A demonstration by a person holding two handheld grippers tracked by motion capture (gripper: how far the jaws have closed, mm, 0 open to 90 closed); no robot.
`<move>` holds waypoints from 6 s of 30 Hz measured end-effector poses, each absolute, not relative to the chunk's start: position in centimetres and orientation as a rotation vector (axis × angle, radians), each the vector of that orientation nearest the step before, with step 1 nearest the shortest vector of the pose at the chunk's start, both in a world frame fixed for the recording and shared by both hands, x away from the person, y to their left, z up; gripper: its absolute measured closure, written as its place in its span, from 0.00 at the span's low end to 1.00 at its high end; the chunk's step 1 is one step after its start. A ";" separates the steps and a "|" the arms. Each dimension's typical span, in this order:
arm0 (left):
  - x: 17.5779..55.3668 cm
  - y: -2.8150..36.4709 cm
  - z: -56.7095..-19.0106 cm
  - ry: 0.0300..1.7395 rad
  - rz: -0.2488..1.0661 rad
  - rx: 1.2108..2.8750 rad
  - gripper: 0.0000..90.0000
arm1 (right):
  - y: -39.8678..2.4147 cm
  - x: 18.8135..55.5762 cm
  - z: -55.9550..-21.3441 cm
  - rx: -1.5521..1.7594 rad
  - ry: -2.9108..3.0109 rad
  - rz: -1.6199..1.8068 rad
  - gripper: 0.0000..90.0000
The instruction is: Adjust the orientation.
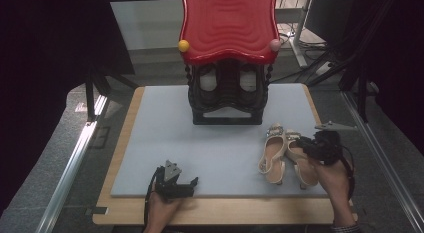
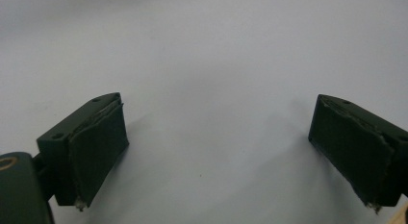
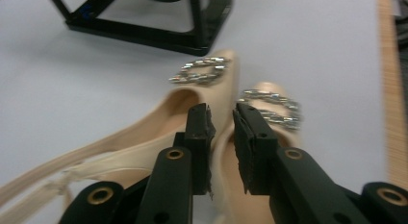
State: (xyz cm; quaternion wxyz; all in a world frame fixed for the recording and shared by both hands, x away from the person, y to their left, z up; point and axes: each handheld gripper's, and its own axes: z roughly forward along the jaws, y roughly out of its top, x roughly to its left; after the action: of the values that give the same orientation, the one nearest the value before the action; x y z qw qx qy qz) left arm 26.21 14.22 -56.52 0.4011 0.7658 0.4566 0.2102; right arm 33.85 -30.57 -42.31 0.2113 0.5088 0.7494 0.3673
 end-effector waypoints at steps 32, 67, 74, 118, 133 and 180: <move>26.3 14.1 -56.5 1.162 0.534 1.935 0.06 | -35.8 36.5 -47.8 1.561 2.084 0.825 0.97; 26.4 13.5 -56.5 1.158 0.541 1.923 0.11 | -36.2 37.2 -48.6 1.682 2.089 0.979 0.94; 26.5 13.5 -56.5 1.159 0.540 1.922 0.11 | -35.1 37.7 -48.8 1.678 2.115 1.023 0.95; 36.4 -0.8 -51.0 0.946 0.258 1.942 0.69 | -38.1 34.1 -52.5 1.448 1.994 0.962 0.48; 38.1 -5.2 -52.1 0.998 0.310 1.954 0.58 | -38.1 33.7 -52.9 1.416 1.978 0.995 0.44; 35.2 -2.4 -49.7 0.883 0.256 2.009 0.76 | -38.3 33.7 -53.0 1.423 1.979 1.012 0.44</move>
State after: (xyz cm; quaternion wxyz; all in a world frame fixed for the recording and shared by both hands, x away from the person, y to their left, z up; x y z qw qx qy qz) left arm 35.23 -2.44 -49.70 0.4493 0.8123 0.3571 0.1036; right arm 33.70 -38.29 -52.96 0.2488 0.5222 0.7263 0.3714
